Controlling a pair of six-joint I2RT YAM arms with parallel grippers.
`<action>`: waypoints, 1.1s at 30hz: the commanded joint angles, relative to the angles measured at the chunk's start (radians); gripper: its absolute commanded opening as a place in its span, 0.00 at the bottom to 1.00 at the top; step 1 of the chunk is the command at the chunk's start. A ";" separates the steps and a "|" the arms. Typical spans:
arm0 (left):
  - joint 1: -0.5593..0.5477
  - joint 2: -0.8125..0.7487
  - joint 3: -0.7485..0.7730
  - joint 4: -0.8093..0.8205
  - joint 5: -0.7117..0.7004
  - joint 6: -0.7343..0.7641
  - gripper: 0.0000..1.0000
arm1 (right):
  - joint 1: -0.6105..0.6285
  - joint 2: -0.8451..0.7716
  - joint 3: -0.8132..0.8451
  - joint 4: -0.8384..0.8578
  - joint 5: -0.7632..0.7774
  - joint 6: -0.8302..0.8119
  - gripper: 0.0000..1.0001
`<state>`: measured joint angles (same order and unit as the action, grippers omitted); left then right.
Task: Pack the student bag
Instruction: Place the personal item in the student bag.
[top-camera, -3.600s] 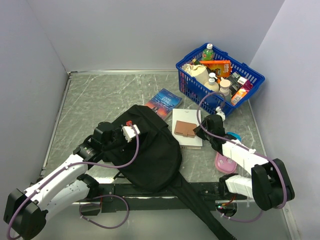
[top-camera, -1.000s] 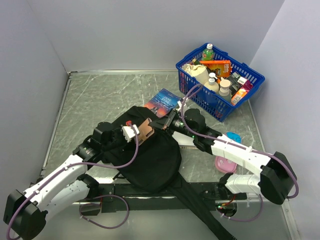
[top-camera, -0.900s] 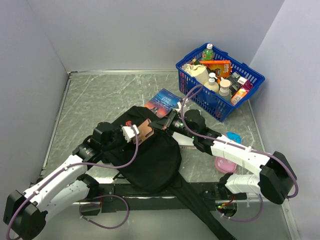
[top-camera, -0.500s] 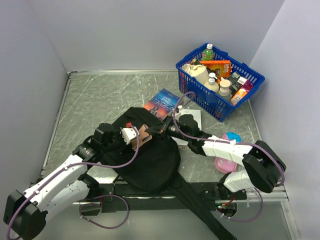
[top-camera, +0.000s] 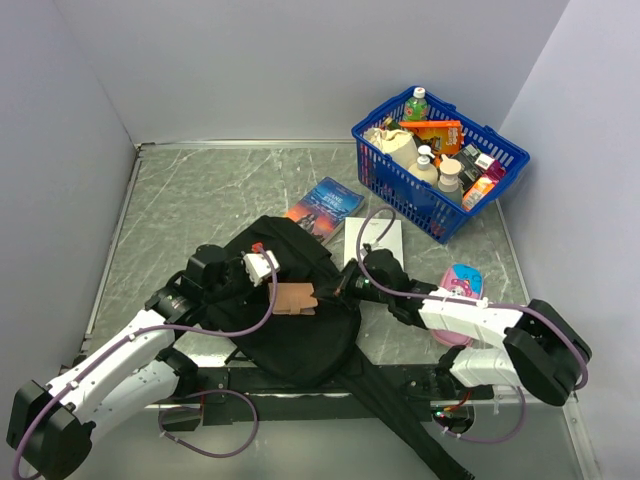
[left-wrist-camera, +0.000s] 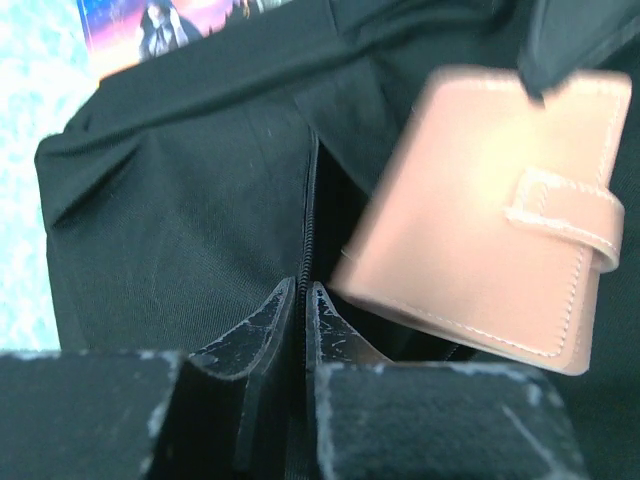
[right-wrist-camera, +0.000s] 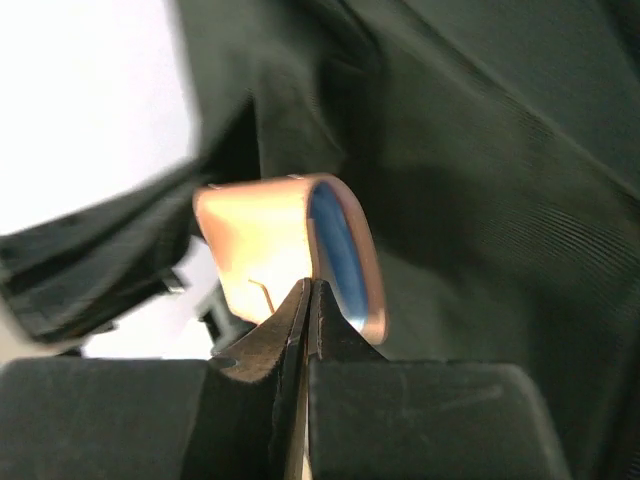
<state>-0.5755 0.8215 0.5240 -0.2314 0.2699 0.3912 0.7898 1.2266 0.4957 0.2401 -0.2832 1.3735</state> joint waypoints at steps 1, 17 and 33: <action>-0.009 -0.013 0.060 0.116 0.068 -0.035 0.12 | 0.019 0.026 -0.002 0.011 -0.039 -0.001 0.00; -0.009 -0.010 0.067 0.075 0.098 0.005 0.13 | -0.009 0.001 0.216 -0.192 0.055 -0.132 0.00; -0.011 -0.016 0.080 0.090 0.115 -0.032 0.14 | 0.034 0.221 0.313 -0.124 0.059 -0.091 0.00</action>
<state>-0.5766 0.8219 0.5411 -0.2058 0.3321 0.3775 0.7944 1.3689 0.7650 0.0597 -0.2268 1.2442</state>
